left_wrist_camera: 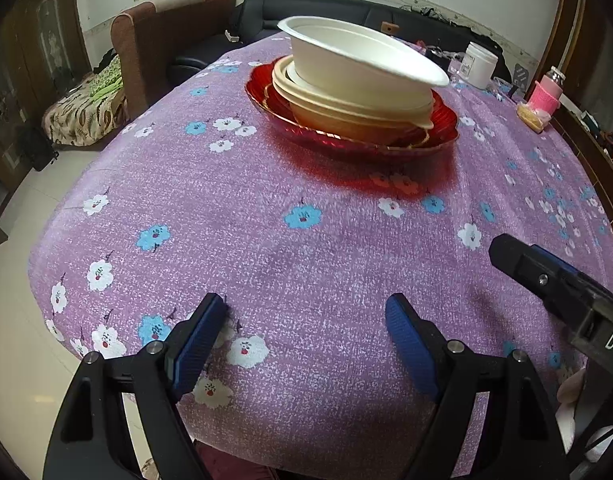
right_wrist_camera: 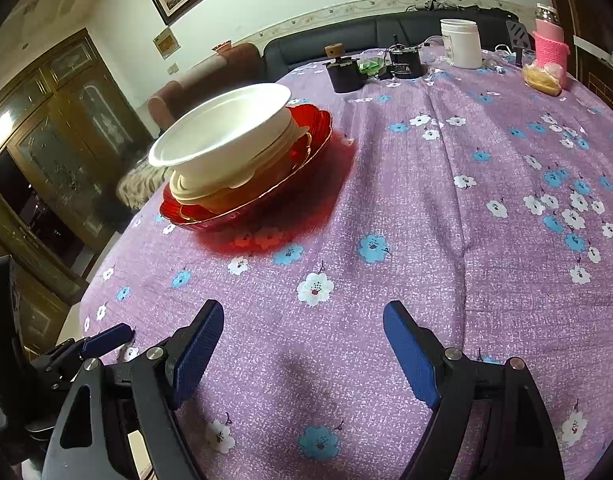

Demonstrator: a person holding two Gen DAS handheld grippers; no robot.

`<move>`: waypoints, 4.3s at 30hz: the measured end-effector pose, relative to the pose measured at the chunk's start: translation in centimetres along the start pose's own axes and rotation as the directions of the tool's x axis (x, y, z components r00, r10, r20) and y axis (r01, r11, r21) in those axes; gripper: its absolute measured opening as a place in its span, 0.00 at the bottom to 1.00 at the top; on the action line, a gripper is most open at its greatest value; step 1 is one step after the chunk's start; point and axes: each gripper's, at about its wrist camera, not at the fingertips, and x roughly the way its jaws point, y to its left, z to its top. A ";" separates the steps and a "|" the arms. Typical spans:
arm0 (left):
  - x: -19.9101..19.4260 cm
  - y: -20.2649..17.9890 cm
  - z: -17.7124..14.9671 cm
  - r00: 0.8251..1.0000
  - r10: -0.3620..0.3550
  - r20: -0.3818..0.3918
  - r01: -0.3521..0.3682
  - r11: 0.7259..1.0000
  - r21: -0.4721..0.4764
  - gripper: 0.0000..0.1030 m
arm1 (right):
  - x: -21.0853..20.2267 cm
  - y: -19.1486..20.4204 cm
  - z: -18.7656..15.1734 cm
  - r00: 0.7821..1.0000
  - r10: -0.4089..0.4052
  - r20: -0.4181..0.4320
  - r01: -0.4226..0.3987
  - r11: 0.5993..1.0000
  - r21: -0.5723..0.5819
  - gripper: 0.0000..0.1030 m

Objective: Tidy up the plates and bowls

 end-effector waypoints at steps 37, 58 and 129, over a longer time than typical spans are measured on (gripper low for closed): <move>-3.2 4.0 3.4 0.955 0.219 0.200 -0.189 0.969 -0.158 1.00 | 3.1 6.2 2.8 1.000 -0.015 -0.002 0.015 0.988 -0.153 0.83; -1.6 5.3 3.1 0.967 0.221 0.128 -0.197 0.964 -0.178 1.00 | 4.1 5.6 2.2 0.998 -0.049 -0.035 0.044 0.991 -0.123 0.83; 0.2 5.6 2.9 0.977 0.203 0.071 -0.189 0.968 -0.165 1.00 | 4.8 5.4 2.3 0.998 -0.051 -0.043 0.046 0.993 -0.109 0.84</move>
